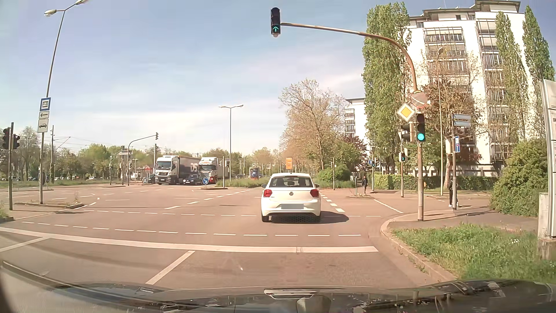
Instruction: Follow the waypoints while adhering to traffic rules and regulations
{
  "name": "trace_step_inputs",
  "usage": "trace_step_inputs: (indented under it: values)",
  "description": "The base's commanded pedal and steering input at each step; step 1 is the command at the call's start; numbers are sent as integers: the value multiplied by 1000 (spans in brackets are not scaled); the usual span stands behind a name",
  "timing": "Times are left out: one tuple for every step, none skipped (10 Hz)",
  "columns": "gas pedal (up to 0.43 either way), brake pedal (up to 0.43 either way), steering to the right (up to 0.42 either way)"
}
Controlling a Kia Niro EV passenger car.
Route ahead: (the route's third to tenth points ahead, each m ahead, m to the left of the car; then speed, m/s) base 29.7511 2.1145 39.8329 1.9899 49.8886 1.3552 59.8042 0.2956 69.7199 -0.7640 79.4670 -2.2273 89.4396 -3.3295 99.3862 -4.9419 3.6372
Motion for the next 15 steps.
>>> trace_step_inputs:
  values:
    - [248, 0, 2]
    - [248, 0, 3]
    - [248, 0, 4]
    - [248, 0, 4]
    - [248, 0, 4]
    - [248, 0, 4]
    - [240, 0, 4]
    - [240, 0, 4]
    - [228, 0, 4]
    - [228, 0, 4]
    - [220, 0, 4]
    - [220, 0, 4]
    - [209, 0, 5]
    - [189, 0, 5]
    - [189, 0, 5]
